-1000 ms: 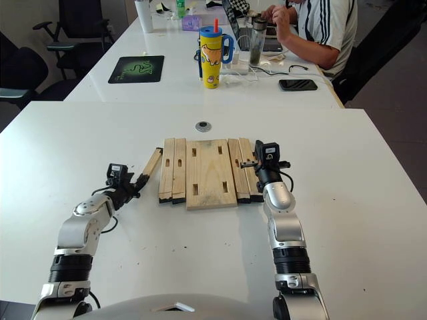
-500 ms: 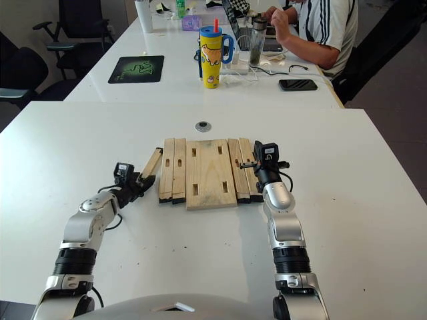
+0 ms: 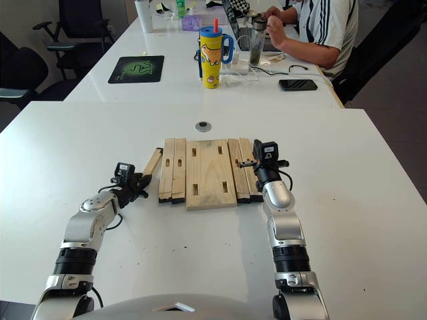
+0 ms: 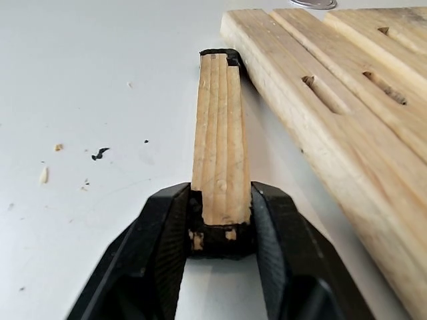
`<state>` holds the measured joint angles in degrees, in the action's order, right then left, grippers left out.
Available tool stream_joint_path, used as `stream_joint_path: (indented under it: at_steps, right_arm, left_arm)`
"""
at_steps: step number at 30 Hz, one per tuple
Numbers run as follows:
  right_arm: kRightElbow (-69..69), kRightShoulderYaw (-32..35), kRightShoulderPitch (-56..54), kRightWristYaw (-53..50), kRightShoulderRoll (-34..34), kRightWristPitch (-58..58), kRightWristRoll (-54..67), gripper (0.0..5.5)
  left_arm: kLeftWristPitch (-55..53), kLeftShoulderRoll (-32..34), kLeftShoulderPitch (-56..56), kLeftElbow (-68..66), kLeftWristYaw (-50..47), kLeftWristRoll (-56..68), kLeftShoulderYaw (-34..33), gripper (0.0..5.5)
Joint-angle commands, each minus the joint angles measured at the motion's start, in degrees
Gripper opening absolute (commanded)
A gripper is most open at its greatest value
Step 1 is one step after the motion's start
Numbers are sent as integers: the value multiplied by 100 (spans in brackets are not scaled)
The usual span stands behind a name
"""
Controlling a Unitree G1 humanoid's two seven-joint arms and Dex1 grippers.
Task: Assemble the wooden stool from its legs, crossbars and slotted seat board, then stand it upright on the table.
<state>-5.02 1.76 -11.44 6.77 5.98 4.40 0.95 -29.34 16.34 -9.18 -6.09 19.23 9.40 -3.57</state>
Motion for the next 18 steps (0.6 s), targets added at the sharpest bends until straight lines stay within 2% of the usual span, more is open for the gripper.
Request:
stream_joint_path:
  at_steps: [1, 3, 7, 12, 15, 18]
  right_arm:
    - [244, 52, -230, 394, -26, 449, 510, 24]
    - [455, 165, -360, 607, -124, 988, 1050, 51]
    - [1096, 503, -734, 872, -351, 2781, 2773, 109]
    - [1436, 1231, -1032, 307, -751, 4882, 5234, 189]
    - [1424, 1569, -1130, -178, -931, 5399, 6287, 233]
    - [1411, 1714, -1189, -610, -975, 5564, 6857, 274]
  left_arm:
    - [414, -46, -27, 65, -175, 9, -215, 132]
    - [770, -46, -92, 134, -192, 11, -279, 132]
    - [1401, -130, -187, 530, 48, 199, -285, 132]
    - [1756, -218, -176, 1158, 590, 411, 142, 132]
    - [1783, -288, -143, 1451, 848, 540, 422, 132]
    - [1750, -280, -109, 1679, 1076, 612, 659, 132]
